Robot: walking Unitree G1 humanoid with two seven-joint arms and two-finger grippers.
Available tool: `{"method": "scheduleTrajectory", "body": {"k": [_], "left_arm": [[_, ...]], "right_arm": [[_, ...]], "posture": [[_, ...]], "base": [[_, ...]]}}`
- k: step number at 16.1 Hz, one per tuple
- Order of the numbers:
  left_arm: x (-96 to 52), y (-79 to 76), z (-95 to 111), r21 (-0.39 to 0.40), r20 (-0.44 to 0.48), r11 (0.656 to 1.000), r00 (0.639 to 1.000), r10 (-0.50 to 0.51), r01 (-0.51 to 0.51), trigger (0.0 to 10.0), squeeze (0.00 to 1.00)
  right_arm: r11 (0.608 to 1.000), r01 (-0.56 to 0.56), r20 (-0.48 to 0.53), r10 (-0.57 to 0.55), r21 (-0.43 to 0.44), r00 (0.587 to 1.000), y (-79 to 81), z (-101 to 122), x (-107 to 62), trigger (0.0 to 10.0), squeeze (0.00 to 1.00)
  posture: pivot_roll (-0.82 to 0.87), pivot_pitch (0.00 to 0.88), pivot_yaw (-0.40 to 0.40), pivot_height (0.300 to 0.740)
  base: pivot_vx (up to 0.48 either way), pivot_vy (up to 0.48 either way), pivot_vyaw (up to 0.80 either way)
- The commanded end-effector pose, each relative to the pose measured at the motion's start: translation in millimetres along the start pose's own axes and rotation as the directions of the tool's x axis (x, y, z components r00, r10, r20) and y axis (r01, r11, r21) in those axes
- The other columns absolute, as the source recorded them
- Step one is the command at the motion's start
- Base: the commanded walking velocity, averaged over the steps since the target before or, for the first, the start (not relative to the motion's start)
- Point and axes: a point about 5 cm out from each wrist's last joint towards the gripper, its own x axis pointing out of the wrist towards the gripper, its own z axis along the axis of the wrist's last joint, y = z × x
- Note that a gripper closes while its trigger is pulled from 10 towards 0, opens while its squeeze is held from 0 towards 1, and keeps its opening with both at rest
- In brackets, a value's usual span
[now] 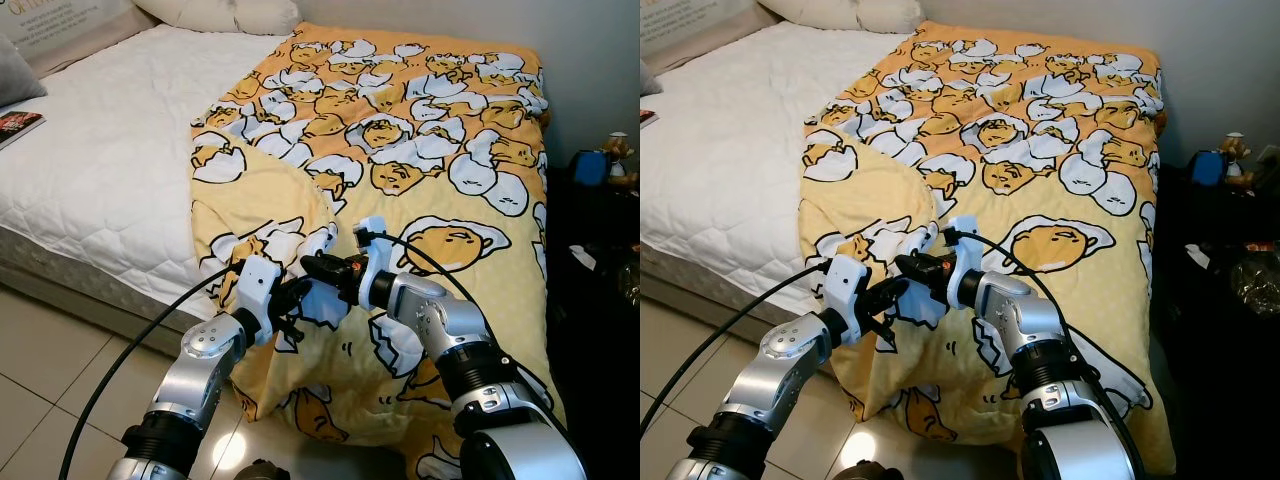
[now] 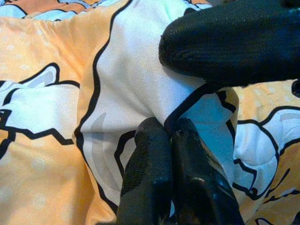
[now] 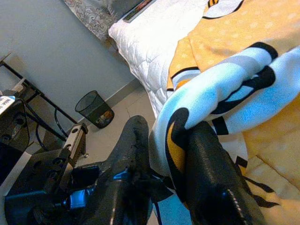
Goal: Clean up the room
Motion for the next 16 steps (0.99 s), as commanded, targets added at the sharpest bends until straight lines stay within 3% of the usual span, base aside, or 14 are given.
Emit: {"method": "scheduleTrajectory", "body": {"k": [1, 6, 8, 10, 11, 12, 13, 14, 16], "left_arm": [[-3.8, 3.7, 0.8, -0.003, 0.009, 1.000, 1.000, 0.006, -0.006, 0.0, 0.00], [-44.2, 30.6, 7.4, 0.006, 0.028, 0.999, 0.998, 0.051, -0.051, 0.0, 0.00], [-67.8, 41.6, 10.3, 0.022, 0.002, 0.998, 0.999, 0.051, -0.051, 0.0, 0.00], [-96.2, 58.4, 13.6, 0.033, -0.052, 0.994, 0.993, 0.102, -0.101, 0.0, 0.00], [-102.7, 62.3, 13.5, 0.040, -0.071, 0.992, 0.990, 0.119, -0.116, 0.0, 0.00], [-129.2, 80.7, 7.6, 0.087, -0.171, 0.976, 0.962, 0.214, -0.202, 0.0, 0.00], [-152.4, 96.6, 2.5, 0.124, -0.252, 0.947, 0.914, 0.318, -0.295, 0.0, 0.00], [-163.6, 103.0, 0.4, 0.139, -0.281, 0.934, 0.891, 0.356, -0.330, 0.0, 0.00], [-198.3, 121.7, -5.9, 0.164, -0.366, 0.872, 0.793, 0.487, -0.461, 0.0, 0.00]], "right_arm": [[1.000, 0.001, 0.017, -0.001, -0.008, 1.000, 0.4, 2.0, -2.5, 10.0, 1.00], [0.996, -0.068, 0.100, 0.075, -0.065, 0.992, 5.1, 20.7, -29.3, 10.0, 1.00], [0.983, -0.111, 0.045, 0.118, -0.146, 0.992, 8.2, 18.3, -39.6, 10.0, 1.00], [0.940, -0.156, -0.090, 0.135, -0.303, 0.987, 13.6, 7.9, -46.0, 10.0, 1.00], [0.926, -0.171, -0.117, 0.139, -0.337, 0.983, 15.5, 5.8, -47.0, 10.0, 1.00], [0.873, -0.211, -0.168, 0.150, -0.440, 0.974, 22.2, 2.3, -46.6, 10.0, 0.22], [0.839, -0.241, -0.188, 0.169, -0.487, 0.967, 28.0, 0.6, -45.6, 10.0, 0.00], [0.829, -0.264, -0.189, 0.194, -0.494, 0.963, 31.7, 0.1, -44.9, 10.0, 0.00], [0.808, -0.307, -0.179, 0.249, -0.503, 0.952, 39.9, -1.1, -43.4, 10.0, 0.00]], "posture": [[-0.03, 0.000, 0.085, 0.740], [-0.03, 0.000, 0.096, 0.740], [-0.02, 0.000, 0.095, 0.740], [-0.02, 0.000, 0.097, 0.740], [-0.02, 0.000, 0.097, 0.740], [-0.02, 0.000, 0.102, 0.740], [-0.01, 0.000, 0.100, 0.740], [0.00, 0.000, 0.099, 0.740], [0.01, 0.000, 0.098, 0.740]], "base": [[0.000, 0.000, 0.00], [0.000, 0.000, 0.00], [0.000, 0.000, 0.00], [0.000, 0.000, 0.00], [0.000, 0.000, 0.00], [0.000, 0.000, 0.00], [0.000, 0.000, 0.00], [0.000, 0.000, 0.00], [0.000, 0.000, 0.00]]}}
